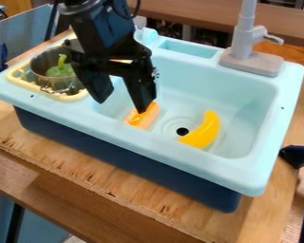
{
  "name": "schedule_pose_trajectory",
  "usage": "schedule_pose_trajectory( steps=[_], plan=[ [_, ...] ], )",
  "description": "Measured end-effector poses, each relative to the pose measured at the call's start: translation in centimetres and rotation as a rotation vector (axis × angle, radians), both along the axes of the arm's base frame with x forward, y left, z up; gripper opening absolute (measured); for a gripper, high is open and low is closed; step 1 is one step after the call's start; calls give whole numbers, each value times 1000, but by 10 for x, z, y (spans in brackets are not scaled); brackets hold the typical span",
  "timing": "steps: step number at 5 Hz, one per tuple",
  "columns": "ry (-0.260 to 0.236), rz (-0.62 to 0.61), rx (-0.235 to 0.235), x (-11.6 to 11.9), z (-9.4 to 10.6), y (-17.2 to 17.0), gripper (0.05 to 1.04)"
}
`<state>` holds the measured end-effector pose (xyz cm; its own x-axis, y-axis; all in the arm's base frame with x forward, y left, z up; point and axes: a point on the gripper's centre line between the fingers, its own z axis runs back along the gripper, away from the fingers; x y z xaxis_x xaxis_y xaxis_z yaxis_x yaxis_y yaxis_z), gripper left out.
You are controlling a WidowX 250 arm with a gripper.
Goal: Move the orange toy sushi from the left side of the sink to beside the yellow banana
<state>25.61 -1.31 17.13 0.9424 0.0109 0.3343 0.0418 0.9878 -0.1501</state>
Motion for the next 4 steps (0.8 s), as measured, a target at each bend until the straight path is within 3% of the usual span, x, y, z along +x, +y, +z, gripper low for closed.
schedule_pose_trajectory(
  steps=[1,2,4],
  plan=[
    [22,6,-1,0,-6,1,1000],
    [48,39,-3,12,-11,9,1000],
    [96,-23,2,42,-23,15,999]
  ],
)
